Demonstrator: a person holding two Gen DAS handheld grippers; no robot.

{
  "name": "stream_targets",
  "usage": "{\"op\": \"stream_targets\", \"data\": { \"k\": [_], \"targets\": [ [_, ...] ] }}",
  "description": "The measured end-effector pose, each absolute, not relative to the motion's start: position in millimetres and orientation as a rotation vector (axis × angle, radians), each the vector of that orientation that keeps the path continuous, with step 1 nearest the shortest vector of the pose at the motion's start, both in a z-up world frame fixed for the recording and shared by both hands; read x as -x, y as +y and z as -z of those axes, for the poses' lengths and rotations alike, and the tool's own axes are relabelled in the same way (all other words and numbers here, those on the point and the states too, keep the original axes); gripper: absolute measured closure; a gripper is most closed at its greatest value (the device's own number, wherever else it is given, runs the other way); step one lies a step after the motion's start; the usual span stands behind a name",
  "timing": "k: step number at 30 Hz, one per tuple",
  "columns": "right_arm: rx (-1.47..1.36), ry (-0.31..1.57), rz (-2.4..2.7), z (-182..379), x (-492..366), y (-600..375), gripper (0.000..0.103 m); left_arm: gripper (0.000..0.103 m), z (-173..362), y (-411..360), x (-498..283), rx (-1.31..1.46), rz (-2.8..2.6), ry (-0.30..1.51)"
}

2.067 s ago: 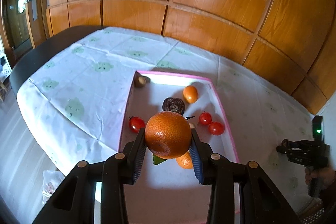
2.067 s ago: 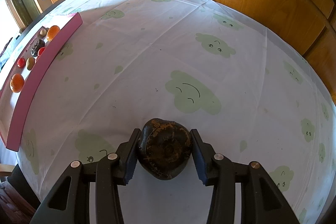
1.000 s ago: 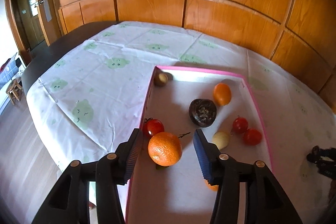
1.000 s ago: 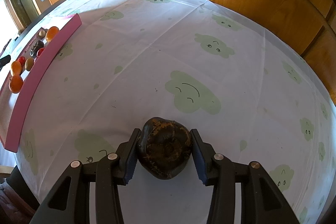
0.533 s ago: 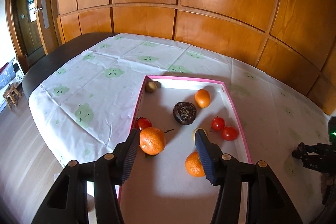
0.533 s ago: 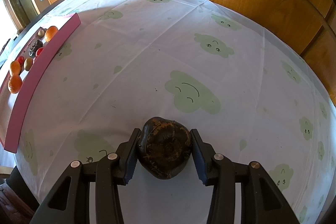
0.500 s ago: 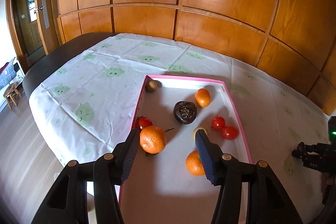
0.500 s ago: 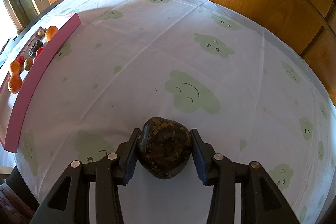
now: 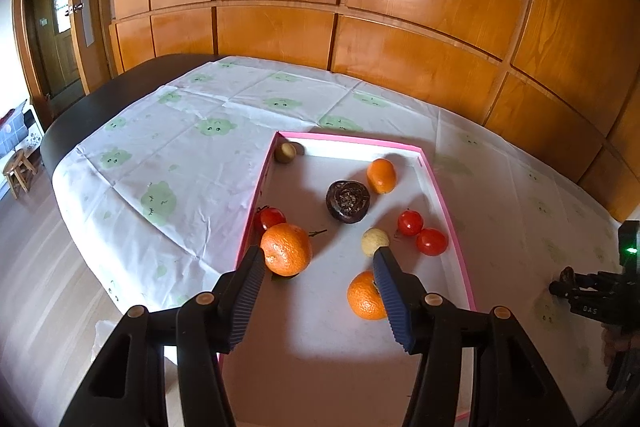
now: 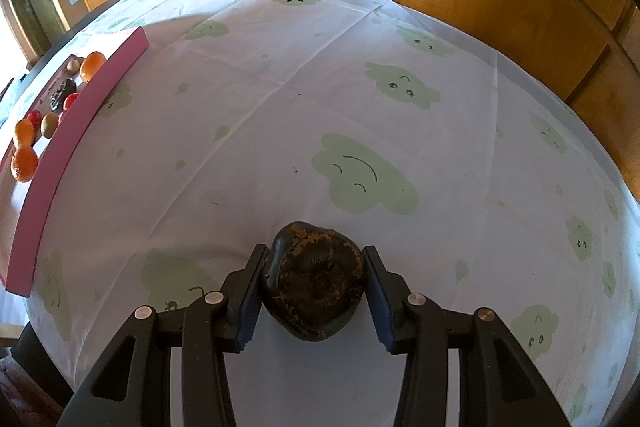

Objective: Organize fruits
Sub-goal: 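Carry the dark brown fruit into the tray and open the right gripper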

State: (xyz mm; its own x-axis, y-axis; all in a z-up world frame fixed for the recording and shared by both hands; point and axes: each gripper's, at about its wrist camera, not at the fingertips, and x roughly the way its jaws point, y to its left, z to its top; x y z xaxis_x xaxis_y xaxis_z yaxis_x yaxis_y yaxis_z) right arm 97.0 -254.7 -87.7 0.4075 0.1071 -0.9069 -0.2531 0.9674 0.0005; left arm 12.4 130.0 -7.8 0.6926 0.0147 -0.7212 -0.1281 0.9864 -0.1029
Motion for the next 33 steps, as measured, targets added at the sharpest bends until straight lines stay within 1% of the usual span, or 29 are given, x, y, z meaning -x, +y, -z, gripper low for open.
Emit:
{"op": "stream_targets", "data": {
  "k": [12, 21, 26, 33],
  "targets": [
    [0.157, 1.148, -0.190, 85, -89, -246, 0.057, 0.046, 11, 137, -10, 0.162, -0.090, 0.798],
    [0.141, 1.183, -0.265, 79, -80, -228, 0.057, 0.046, 11, 137, -8, 0.161, -0.087, 0.797],
    [0.124, 1.157, -0.366, 64, -71, -197, 0.057, 0.046, 11, 138, -7, 0.158, -0.091, 0.794],
    [0.141, 1.052, -0.546, 22, -61, -128, 0.057, 0.045, 10, 139, -7, 0.155, -0.092, 0.792]
  ]
}}
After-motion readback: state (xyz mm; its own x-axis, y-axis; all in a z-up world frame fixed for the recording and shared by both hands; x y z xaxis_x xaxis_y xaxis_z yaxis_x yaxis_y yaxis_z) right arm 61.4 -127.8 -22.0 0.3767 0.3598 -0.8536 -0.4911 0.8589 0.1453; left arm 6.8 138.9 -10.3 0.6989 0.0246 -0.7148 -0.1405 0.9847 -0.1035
